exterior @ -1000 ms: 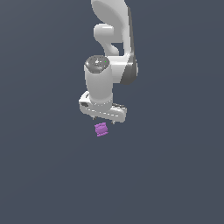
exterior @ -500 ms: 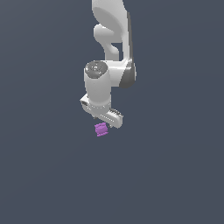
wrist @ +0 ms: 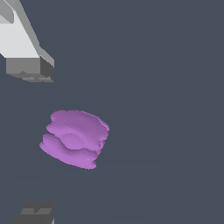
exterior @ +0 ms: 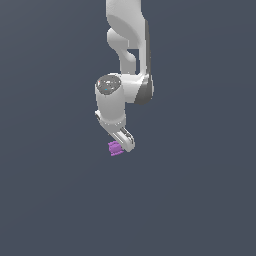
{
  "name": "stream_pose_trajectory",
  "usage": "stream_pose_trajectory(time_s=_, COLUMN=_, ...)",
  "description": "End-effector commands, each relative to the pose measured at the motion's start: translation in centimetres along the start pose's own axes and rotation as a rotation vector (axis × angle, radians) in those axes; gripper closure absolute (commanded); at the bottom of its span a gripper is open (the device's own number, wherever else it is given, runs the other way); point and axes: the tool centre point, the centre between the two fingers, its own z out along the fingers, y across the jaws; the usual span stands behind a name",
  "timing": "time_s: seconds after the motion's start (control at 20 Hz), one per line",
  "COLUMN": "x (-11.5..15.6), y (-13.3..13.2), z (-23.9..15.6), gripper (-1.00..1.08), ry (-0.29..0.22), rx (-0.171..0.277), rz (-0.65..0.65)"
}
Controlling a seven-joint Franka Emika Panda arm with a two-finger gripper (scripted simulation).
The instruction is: Pick up the object and move it to a goal position.
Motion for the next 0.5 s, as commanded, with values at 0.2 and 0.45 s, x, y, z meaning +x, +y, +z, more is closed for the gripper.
stream_pose_trajectory(time_s=0.2, x=0.2, y=0.6, z=1.1, gripper=-0.92, ry=0.004, rx=-0.001, rz=0.181)
stream_pose_trajectory(time_s=0.45, x=0.2, y=0.9, z=1.6, gripper=-0.92, ry=0.007, rx=-0.002, rz=0.281)
